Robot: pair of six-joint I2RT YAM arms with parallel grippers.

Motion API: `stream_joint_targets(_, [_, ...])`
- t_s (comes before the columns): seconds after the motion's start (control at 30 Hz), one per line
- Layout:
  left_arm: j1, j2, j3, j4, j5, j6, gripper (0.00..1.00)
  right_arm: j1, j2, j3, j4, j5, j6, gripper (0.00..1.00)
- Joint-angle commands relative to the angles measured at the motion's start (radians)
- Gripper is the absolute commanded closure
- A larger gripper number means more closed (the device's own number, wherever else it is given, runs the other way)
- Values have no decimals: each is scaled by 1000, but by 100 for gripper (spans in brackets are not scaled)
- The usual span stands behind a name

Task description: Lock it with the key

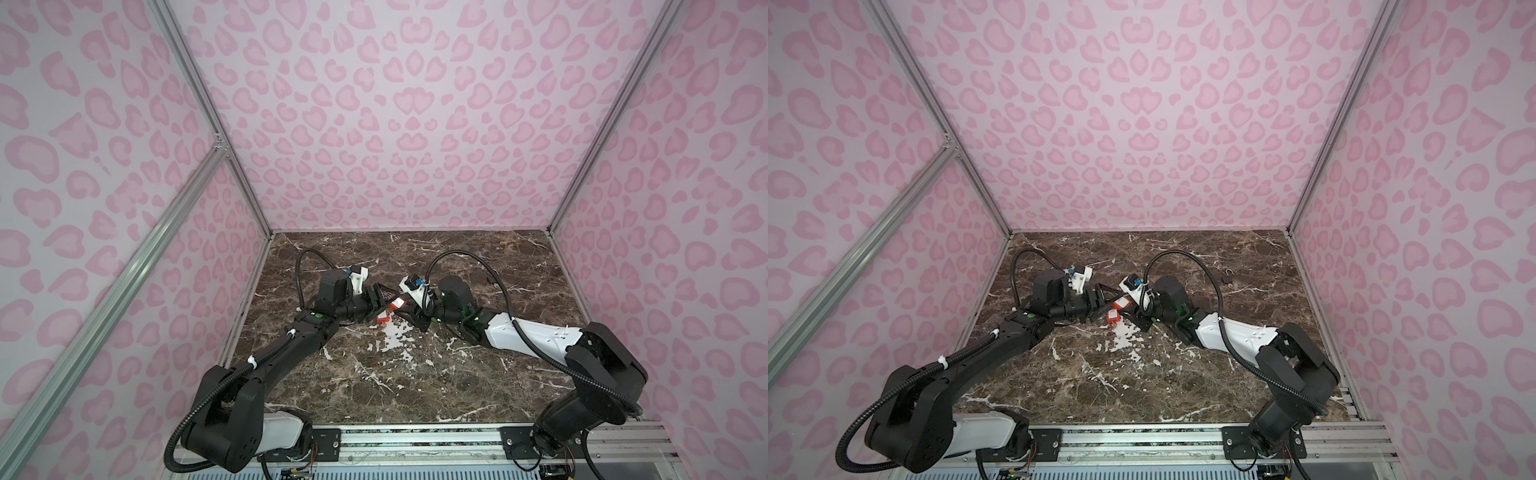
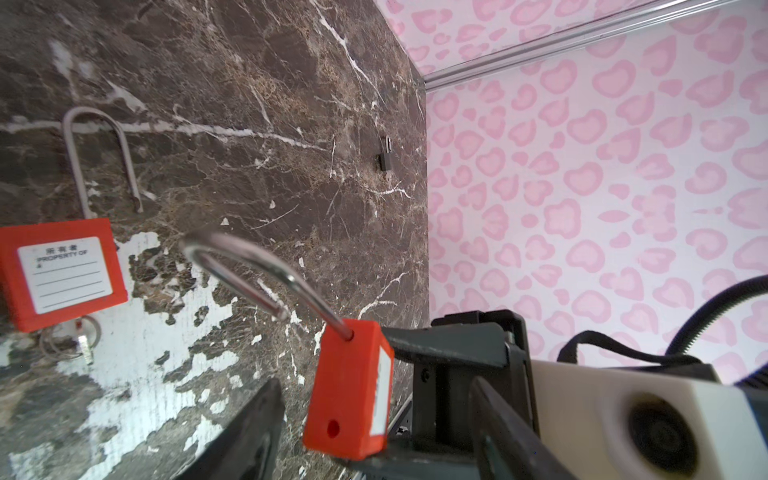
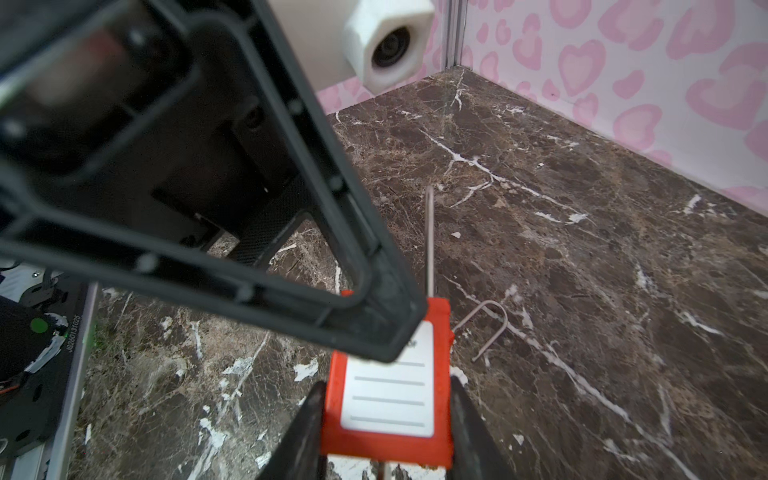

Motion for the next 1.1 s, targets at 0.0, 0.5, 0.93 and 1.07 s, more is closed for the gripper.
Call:
stream_joint_targets(0.0, [-6,18,19,44,4,0,38,0,-7,9,-4,-16,-15,75])
stream_joint_targets(0.5, [-15,53,52,43,34,-4,91,3,-31,-7,15,-8,8,60])
stream_joint_targets(0.93, [-11,-35,117,123,-68,65,94,-26,-148,-169,491,54,508,11])
stream_joint_targets(1.07, [-7,-46,117,198,-90,54,94,-26,-145,-171,655,86,738,11])
